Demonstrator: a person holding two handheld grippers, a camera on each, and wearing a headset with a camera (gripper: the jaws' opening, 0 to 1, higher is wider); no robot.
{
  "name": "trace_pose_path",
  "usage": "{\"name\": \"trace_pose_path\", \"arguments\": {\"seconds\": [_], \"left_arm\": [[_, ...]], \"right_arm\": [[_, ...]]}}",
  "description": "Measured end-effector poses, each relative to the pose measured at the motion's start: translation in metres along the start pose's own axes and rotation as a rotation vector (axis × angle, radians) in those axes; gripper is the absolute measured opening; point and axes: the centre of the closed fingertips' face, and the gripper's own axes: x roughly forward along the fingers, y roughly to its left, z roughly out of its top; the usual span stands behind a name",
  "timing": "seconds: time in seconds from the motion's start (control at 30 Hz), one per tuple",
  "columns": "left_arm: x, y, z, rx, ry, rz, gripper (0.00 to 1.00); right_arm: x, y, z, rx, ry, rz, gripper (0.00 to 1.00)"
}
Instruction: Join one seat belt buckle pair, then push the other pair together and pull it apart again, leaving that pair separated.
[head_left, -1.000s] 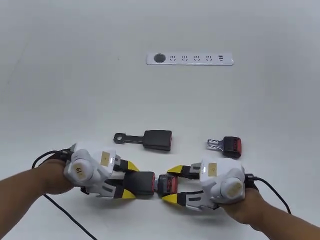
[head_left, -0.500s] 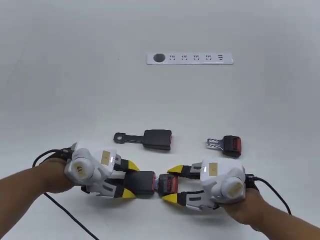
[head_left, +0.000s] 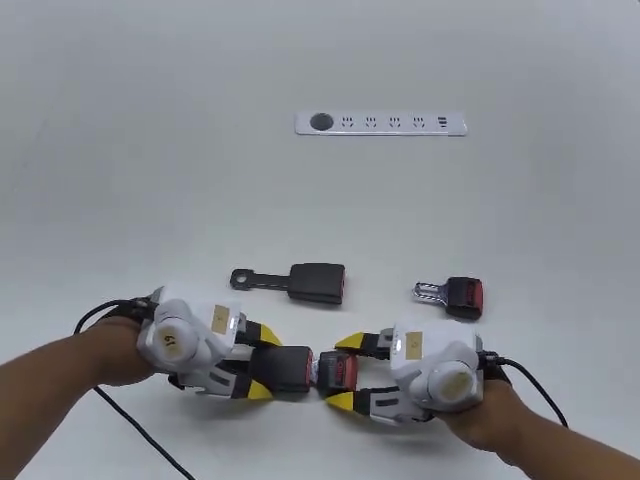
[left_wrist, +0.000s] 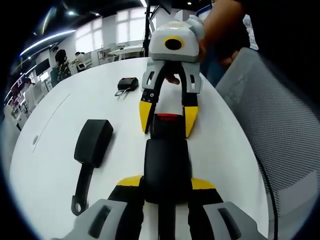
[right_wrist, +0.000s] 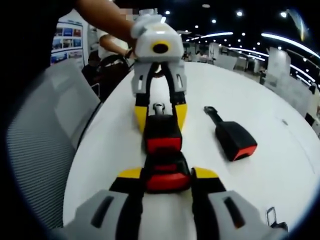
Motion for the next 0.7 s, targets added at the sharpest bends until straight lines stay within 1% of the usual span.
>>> {"name": "trace_pose_path", "arguments": {"seconds": [0.07,0.13,0.2,0.23,0.27,0.3,0.33,0.37,0.4,0.43,0.47,0.5,0.53,0.57,0.6,0.67,0.7], "left_arm": [[0.0,-0.001,0.002,0.0,0.007,0.005,0.34],[0.0,-0.001,0.003,-0.014,0.013,0.011,0.34],[0.0,0.0,0.003,-0.065,0.018,0.019,0.36],[-0.001,-0.001,0.004,-0.066,0.024,0.02,0.38],[-0.002,-0.001,0.005,-0.073,0.022,0.02,0.42],[-0.003,-0.002,0.006,-0.077,0.018,0.02,0.47],[-0.004,-0.003,0.008,-0.079,0.017,0.02,0.54],[-0.005,-0.003,0.009,-0.084,0.013,0.023,0.59],[-0.007,-0.003,0.015,-0.094,-0.014,0.03,0.63],[-0.011,-0.001,0.018,-0.104,-0.025,0.041,0.65],[-0.013,0.001,0.02,-0.099,-0.03,0.057,0.65],[-0.015,0.004,0.023,-0.082,-0.043,0.078,0.65],[-0.019,0.006,0.029,-0.089,-0.065,0.089,0.66],[-0.021,0.007,0.032,-0.11,-0.08,0.095,0.67],[-0.024,0.011,0.035,-0.114,-0.085,0.109,0.69],[-0.028,0.016,0.038,-0.093,-0.087,0.134,0.72],[-0.03,0.018,0.039,-0.093,-0.088,0.139,0.73]], "right_arm": [[0.0,-0.001,0.0,0.012,-0.001,-0.008,0.38],[0.001,0.001,0.002,0.044,-0.008,-0.004,0.41],[0.001,0.001,0.004,0.04,-0.019,-0.011,0.51],[0.001,0.001,0.005,0.05,-0.024,-0.009,0.55],[0.0,0.001,0.006,0.066,-0.026,-0.01,0.58],[0.0,0.001,0.007,0.067,-0.028,-0.014,0.6],[-0.002,-0.001,0.009,0.076,-0.038,-0.023,0.62],[-0.003,-0.003,0.01,0.084,-0.043,-0.028,0.67],[-0.005,-0.004,0.012,0.1,-0.054,-0.036,0.7],[-0.006,-0.005,0.013,0.107,-0.057,-0.04,0.74],[-0.008,-0.006,0.013,0.108,-0.055,-0.046,0.76],[-0.01,-0.007,0.014,0.103,-0.056,-0.052,0.76],[-0.013,-0.007,0.016,0.099,-0.062,-0.052,0.75],[-0.015,-0.008,0.018,0.096,-0.066,-0.053,0.75],[-0.018,-0.008,0.018,0.094,-0.067,-0.057,0.75],[-0.024,-0.011,0.02,0.089,-0.073,-0.064,0.76],[-0.029,-0.013,0.02,0.09,-0.075,-0.067,0.76]]}}
